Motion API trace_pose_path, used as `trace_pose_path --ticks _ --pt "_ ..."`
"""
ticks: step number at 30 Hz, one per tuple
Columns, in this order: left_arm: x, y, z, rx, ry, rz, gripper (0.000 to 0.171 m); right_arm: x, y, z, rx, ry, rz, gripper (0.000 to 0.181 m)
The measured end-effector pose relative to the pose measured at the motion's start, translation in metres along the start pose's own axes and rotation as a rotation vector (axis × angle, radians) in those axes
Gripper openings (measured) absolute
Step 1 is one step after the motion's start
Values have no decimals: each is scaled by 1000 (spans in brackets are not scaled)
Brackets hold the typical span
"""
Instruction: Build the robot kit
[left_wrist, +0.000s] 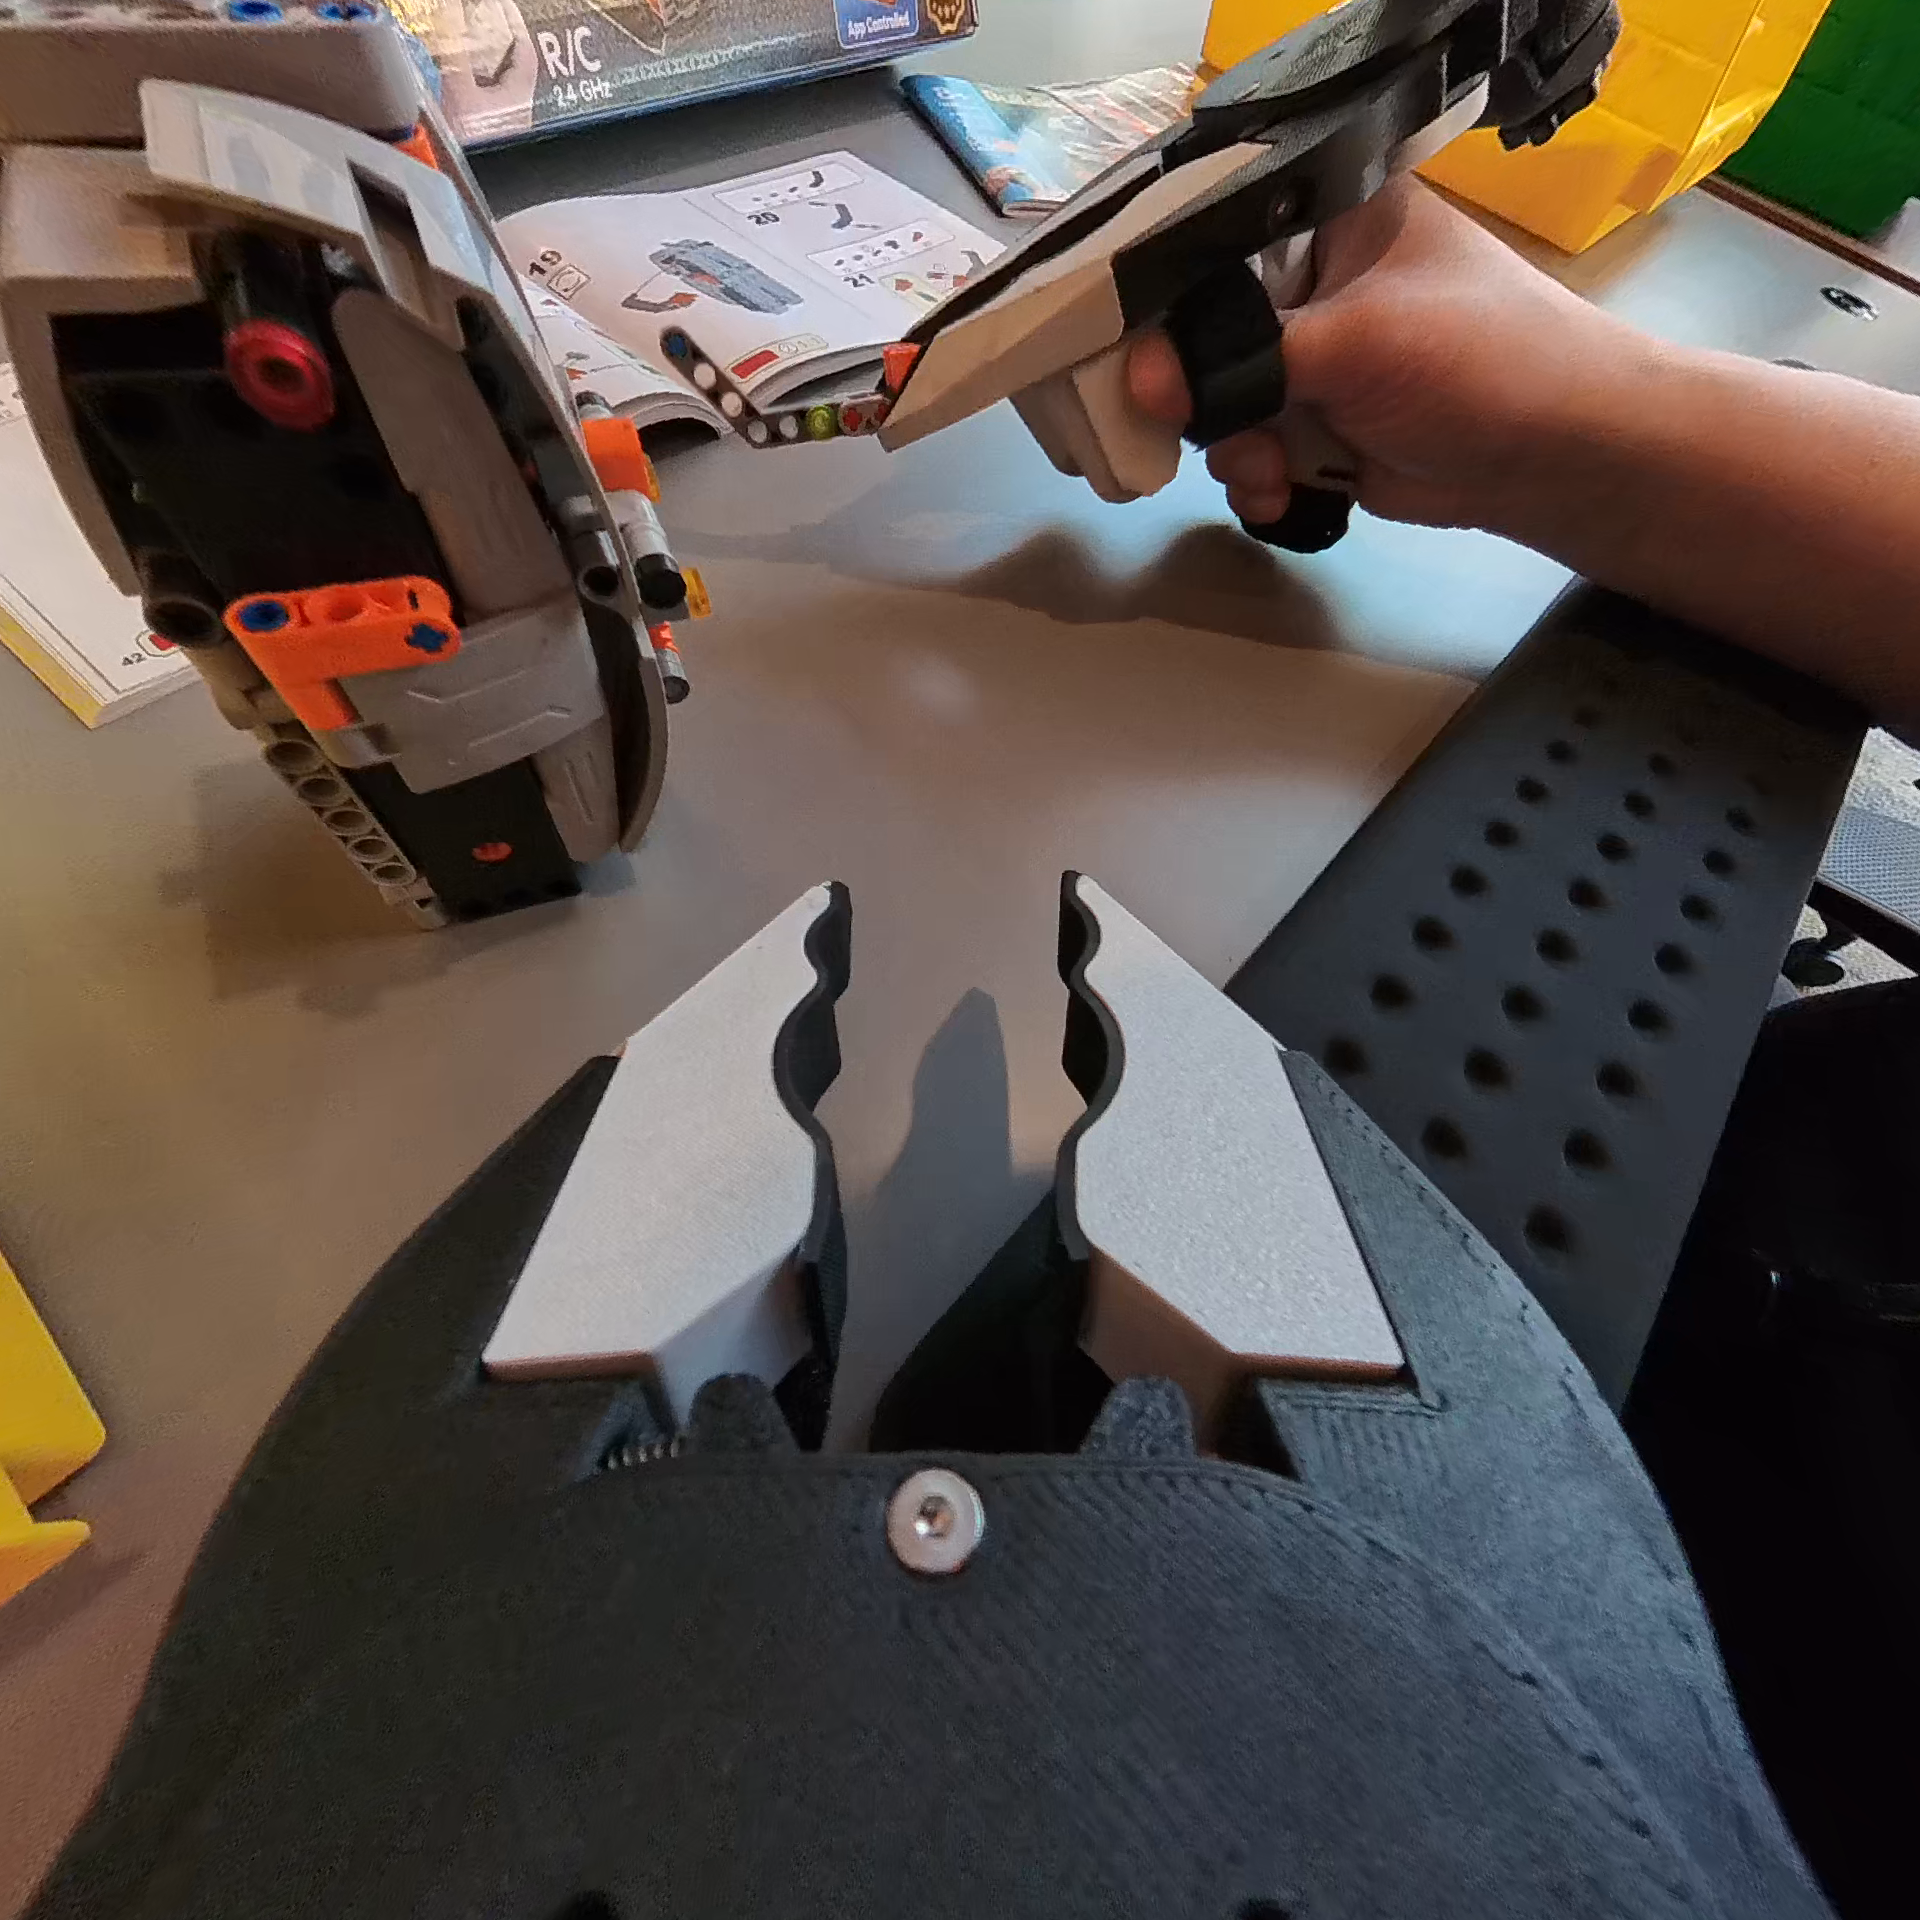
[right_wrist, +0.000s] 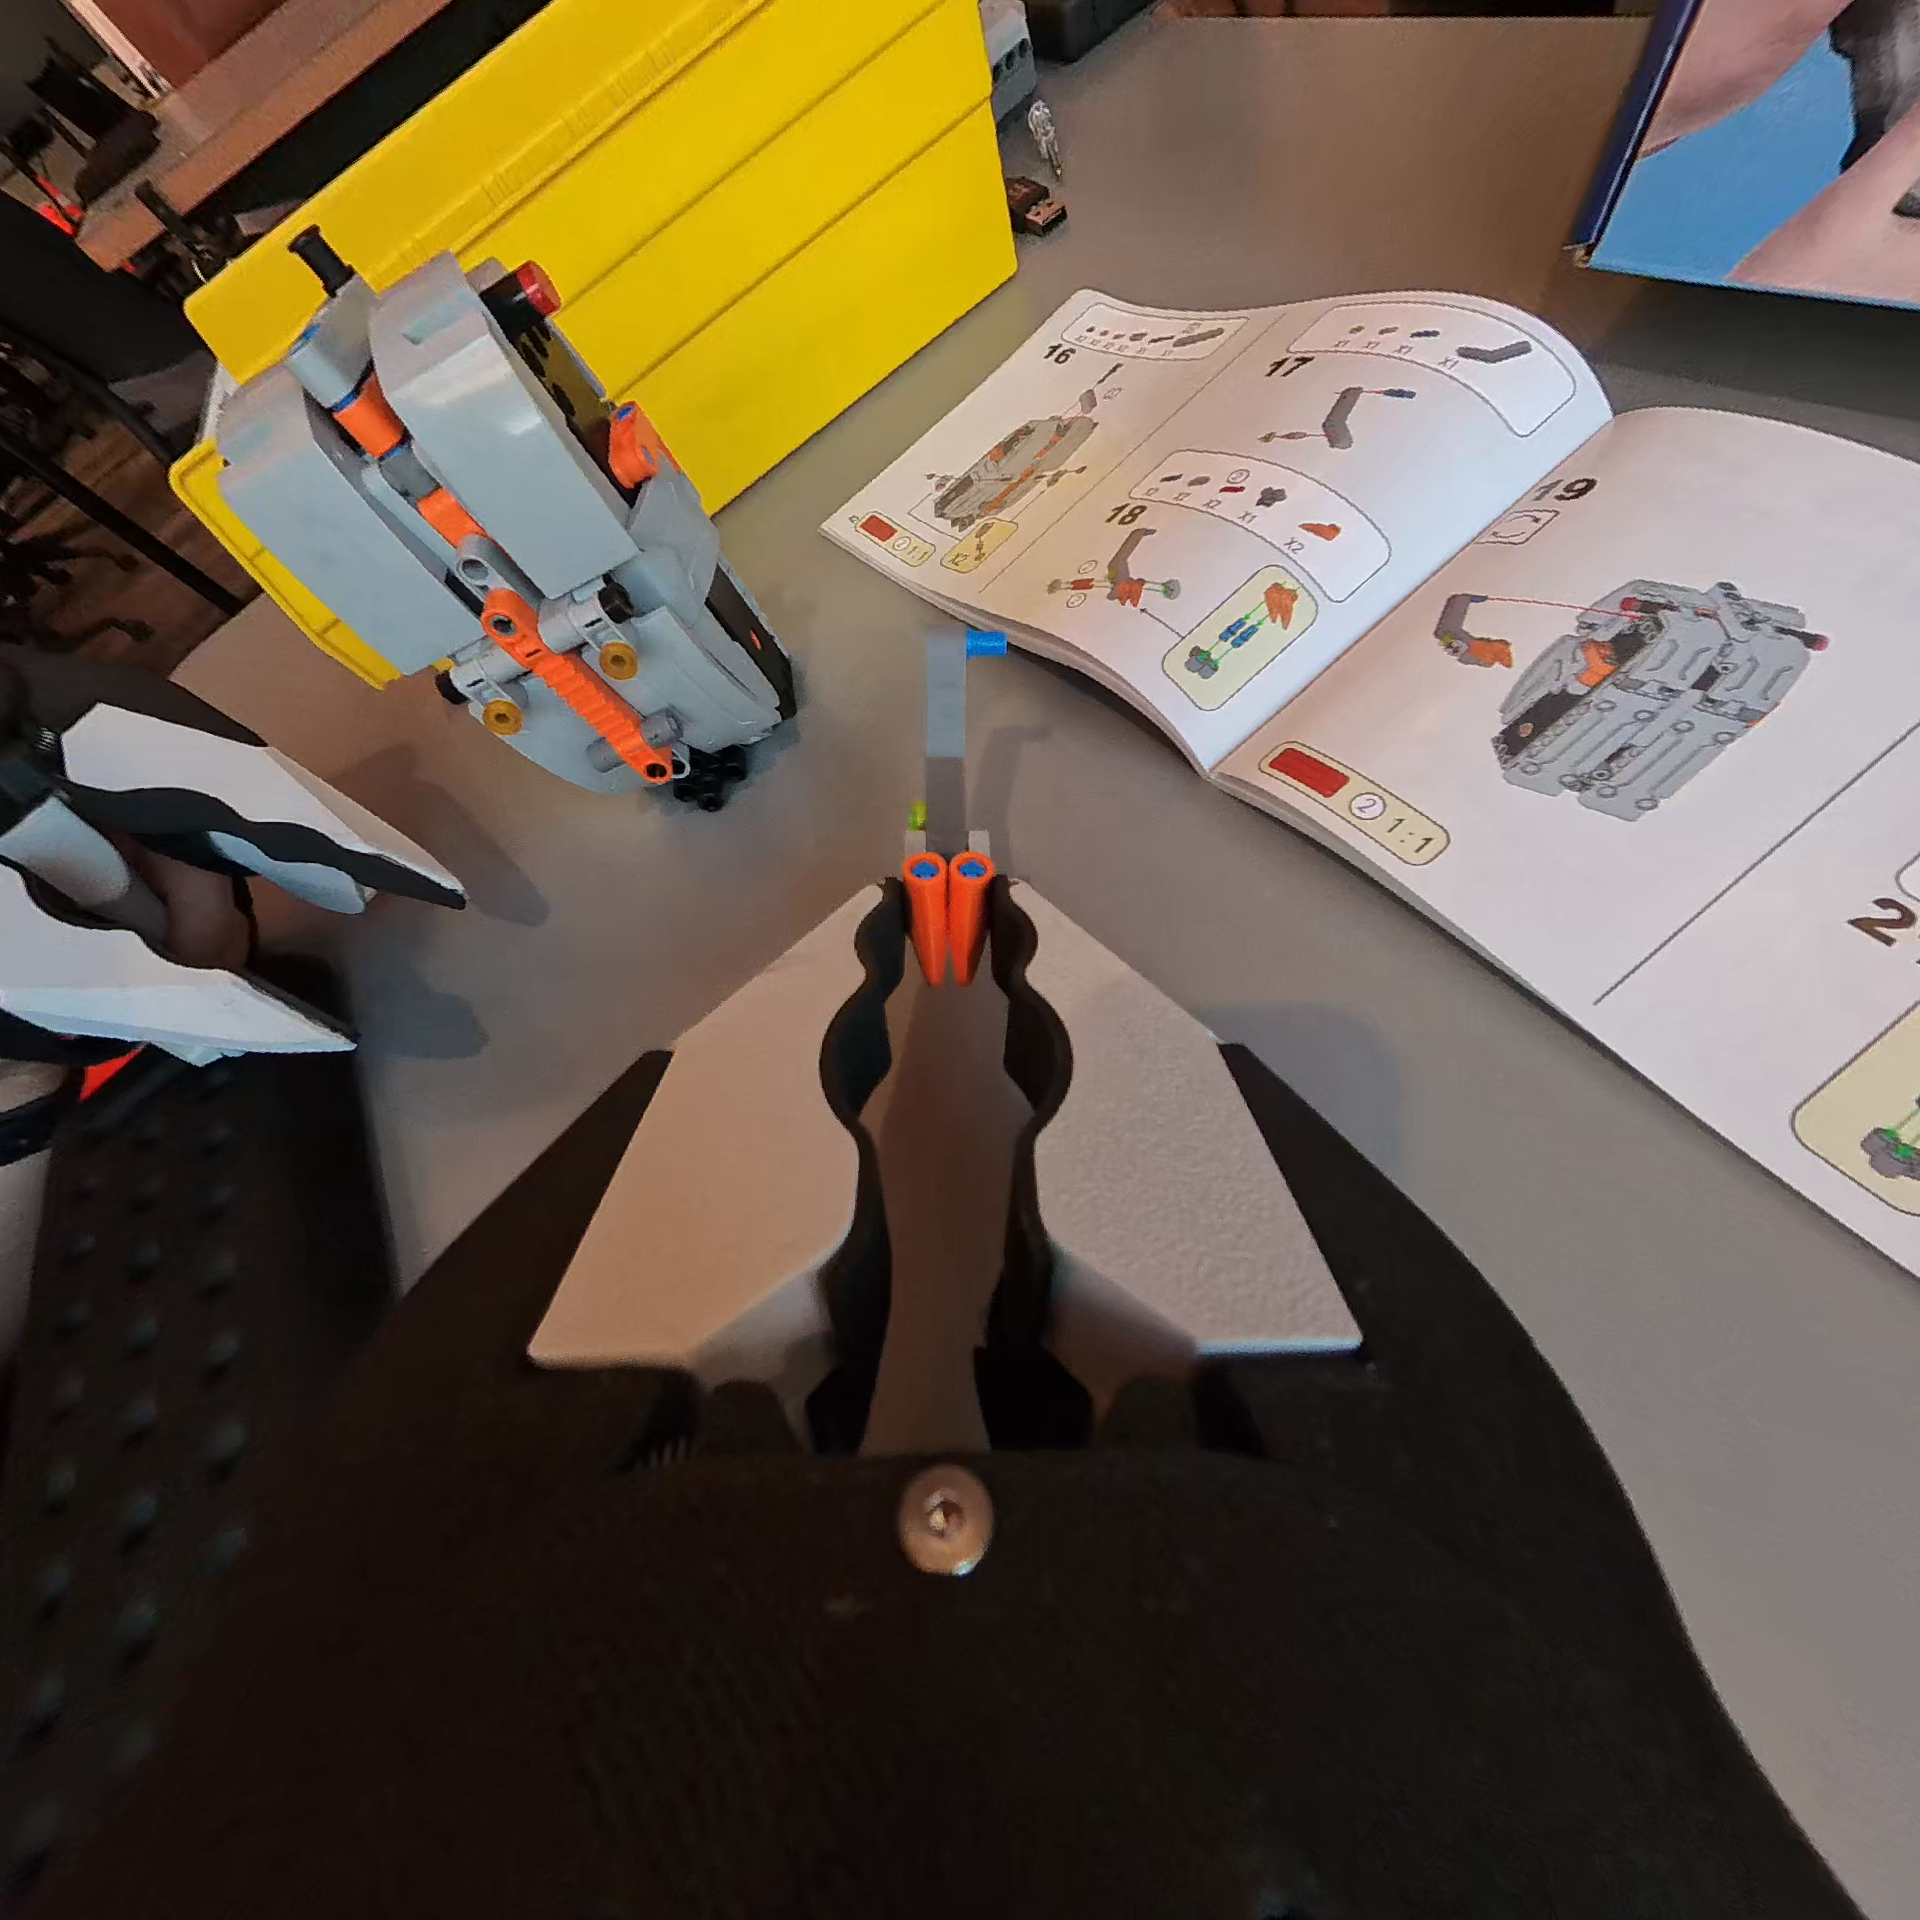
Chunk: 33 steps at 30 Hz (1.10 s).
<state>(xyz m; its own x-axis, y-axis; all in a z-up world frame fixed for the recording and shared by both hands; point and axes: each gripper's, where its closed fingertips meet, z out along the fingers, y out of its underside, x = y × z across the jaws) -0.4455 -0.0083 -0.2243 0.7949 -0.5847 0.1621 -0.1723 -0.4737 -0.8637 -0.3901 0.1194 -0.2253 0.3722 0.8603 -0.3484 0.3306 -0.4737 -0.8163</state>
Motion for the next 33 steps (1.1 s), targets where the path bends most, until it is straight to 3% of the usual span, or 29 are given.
trace_pose_path --ticks 33 --pt "-1 0 -8 22 11 -17 39 -1 1 6 -12 25 -39 16"
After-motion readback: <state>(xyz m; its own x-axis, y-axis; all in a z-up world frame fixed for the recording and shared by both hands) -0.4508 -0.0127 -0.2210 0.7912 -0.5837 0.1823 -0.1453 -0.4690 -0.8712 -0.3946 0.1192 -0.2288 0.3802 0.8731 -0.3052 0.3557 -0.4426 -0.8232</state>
